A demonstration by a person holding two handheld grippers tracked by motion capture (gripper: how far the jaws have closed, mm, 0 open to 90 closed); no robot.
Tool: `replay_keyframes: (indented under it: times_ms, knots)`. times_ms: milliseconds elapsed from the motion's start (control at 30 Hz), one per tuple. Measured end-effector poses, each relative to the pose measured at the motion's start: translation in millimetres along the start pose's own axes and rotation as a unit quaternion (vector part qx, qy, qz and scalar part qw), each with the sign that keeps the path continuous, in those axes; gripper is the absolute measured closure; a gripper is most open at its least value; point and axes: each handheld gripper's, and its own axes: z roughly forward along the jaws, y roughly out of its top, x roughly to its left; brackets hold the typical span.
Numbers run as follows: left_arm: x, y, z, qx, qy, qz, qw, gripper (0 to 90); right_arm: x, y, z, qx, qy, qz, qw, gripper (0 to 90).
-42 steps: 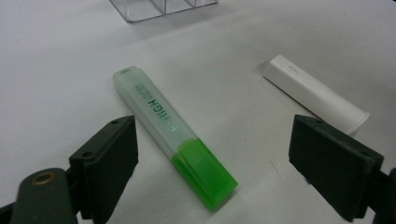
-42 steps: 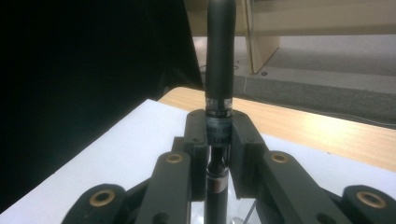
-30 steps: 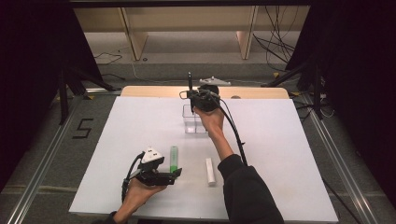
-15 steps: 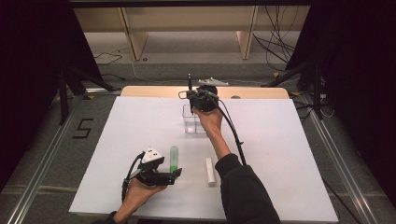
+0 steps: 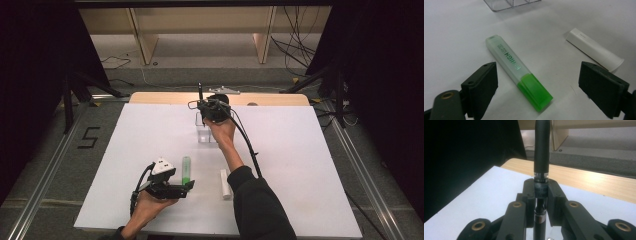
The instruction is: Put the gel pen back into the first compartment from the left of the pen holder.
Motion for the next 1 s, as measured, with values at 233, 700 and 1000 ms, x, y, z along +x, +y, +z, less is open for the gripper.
replay_keyframes:
  times_ms: [233, 700, 1000]
  knots:
    - [0.7, -0.2, 0.5, 0.001, 0.001, 0.002, 1.0000, 15.4, -1.2, -1.6, 1.2, 0.007, -0.012, -0.002, 0.9999, 76.7]
    - [0.9, -1.0, 2.3, 0.002, 0.004, -0.001, 1.0000, 15.4, -2.0, 6.9, -31.5, -0.006, -0.004, -0.006, 1.0000, 42.8]
    - [1.6, -1.3, 3.6, 0.005, 0.005, -0.002, 1.0000, 15.4, -1.4, -8.5, -73.7, -0.020, 0.013, -0.030, 0.9993, 37.1]
